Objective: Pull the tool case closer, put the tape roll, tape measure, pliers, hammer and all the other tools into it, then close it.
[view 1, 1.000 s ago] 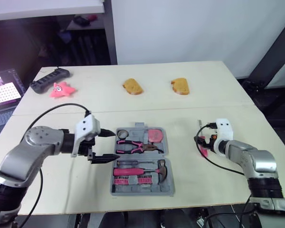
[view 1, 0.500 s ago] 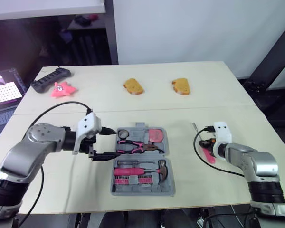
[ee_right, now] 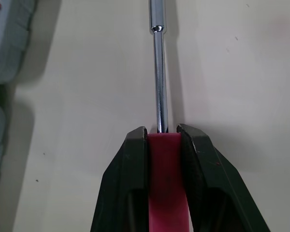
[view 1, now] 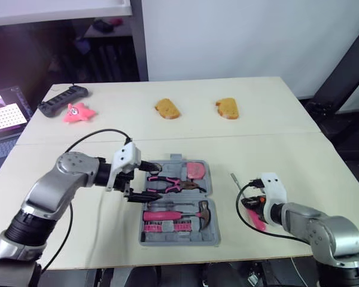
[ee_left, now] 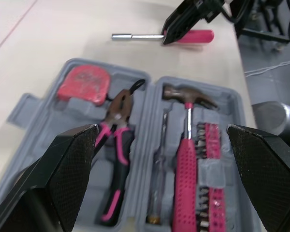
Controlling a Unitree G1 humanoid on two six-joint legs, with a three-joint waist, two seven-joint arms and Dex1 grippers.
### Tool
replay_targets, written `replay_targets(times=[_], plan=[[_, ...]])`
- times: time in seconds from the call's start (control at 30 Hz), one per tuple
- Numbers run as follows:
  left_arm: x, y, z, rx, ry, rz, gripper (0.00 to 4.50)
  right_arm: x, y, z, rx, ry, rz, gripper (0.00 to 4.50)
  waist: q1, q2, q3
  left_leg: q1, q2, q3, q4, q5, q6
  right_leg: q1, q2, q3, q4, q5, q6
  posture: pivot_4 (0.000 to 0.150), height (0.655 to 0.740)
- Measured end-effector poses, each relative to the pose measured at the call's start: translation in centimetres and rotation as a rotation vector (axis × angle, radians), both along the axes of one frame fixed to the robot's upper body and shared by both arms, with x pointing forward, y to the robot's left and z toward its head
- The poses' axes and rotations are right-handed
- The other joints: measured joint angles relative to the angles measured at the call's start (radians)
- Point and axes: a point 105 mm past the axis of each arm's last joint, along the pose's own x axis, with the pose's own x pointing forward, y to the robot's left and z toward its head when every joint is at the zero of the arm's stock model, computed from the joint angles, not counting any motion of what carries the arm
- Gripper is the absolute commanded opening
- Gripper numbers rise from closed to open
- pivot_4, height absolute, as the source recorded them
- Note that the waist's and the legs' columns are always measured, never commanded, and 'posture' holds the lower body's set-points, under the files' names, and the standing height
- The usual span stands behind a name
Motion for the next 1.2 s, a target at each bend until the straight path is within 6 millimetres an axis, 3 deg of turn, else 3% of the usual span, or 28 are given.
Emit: replay_targets(times=[0.07, 0.13, 0.23, 0.37, 0.6, 0.73, 0.8, 0.87, 1.0, 1.2], plan=[[0.0, -0.2, -0.1, 0.003, 0.000, -0.012, 4.50, 0.0, 0.1, 0.2, 0.010, -0.006, -0.011, 2.13, -0.002, 0.000, 0.000, 0.000, 0.000, 0.000, 0.000, 0.000, 0.000, 0.000, 0.000, 0.000, 0.000, 0.000, 0.000, 0.150, 0.7400], [0.3, -0.3, -0.2, 0.001, 0.002, -0.014, 4.50, 0.0, -0.4, 0.7, 0.006, -0.016, -0.027, 3.21, -0.001, 0.000, 0.000, 0.000, 0.000, 0.000, 0.000, 0.000, 0.000, 0.000, 0.000, 0.000, 0.000, 0.000, 0.000, 0.150, 0.7400], [0.6, -0.4, -0.2, -0.008, 0.000, -0.015, 4.50, 0.1, -0.8, 2.0, -0.004, -0.043, -0.028, 4.46, -0.001, 0.000, 0.000, 0.000, 0.000, 0.000, 0.000, 0.000, 0.000, 0.000, 0.000, 0.000, 0.000, 0.000, 0.000, 0.150, 0.7400], [0.6, -0.9, -0.5, -0.015, -0.002, -0.032, 4.50, 0.0, -1.5, 4.5, -0.024, -0.067, 0.037, 4.46, 0.000, 0.000, 0.000, 0.000, 0.000, 0.000, 0.000, 0.000, 0.000, 0.000, 0.000, 0.000, 0.000, 0.000, 0.000, 0.150, 0.7400], [0.4, -0.9, -1.4, -0.025, 0.014, 0.001, 4.50, 0.9, -3.0, 11.7, -0.148, -0.145, 0.268, 4.46, -0.001, 0.000, 0.000, 0.000, 0.001, 0.000, 0.000, 0.000, 0.000, 0.000, 0.001, 0.000, -0.001, 0.000, 0.000, 0.150, 0.7400], [0.0, -0.5, -1.7, -0.030, 0.009, 0.042, 4.50, 1.5, -1.8, 14.3, -0.366, -0.227, 0.636, 4.46, -0.003, 0.001, 0.001, -0.001, 0.002, 0.001, 0.000, 0.000, 0.000, -0.001, 0.001, 0.000, -0.002, 0.000, 0.000, 0.150, 0.7400], [-0.4, -0.1, -1.8, -0.028, 0.004, 0.067, 4.50, 1.5, -1.2, 14.2, -0.535, -0.270, 0.900, 4.46, -0.005, 0.001, 0.001, -0.001, 0.002, 0.001, 0.000, 0.000, 0.000, -0.001, 0.001, 0.000, -0.002, 0.000, 0.001, 0.150, 0.7400], [-0.7, 0.3, -1.9, -0.032, 0.008, 0.093, 4.50, 1.1, -0.5, 12.9, -0.611, -0.263, 1.140, 4.46, -0.005, 0.000, 0.001, -0.001, 0.002, 0.002, 0.000, 0.000, 0.000, -0.001, 0.001, 0.000, -0.002, 0.000, 0.001, 0.150, 0.7400], [-1.2, 0.6, -1.9, -0.033, 0.002, 0.127, 4.50, 1.1, -0.5, 10.6, -0.750, -0.248, 1.492, 4.46, -0.005, 0.001, 0.001, -0.001, 0.002, 0.003, 0.001, 0.001, -0.003, -0.001, 0.000, 0.000, -0.002, 0.000, 0.001, 0.150, 0.7400], [-1.6, 1.0, -1.6, -0.041, -0.005, 0.167, 4.50, 1.7, -0.6, 8.4, -0.923, -0.254, 1.846, 4.46, -0.005, 0.001, 0.002, 0.000, 0.002, 0.002, 0.001, 0.002, -0.004, -0.001, 0.001, 0.001, -0.001, 0.000, 0.000, 0.150, 0.7400]])
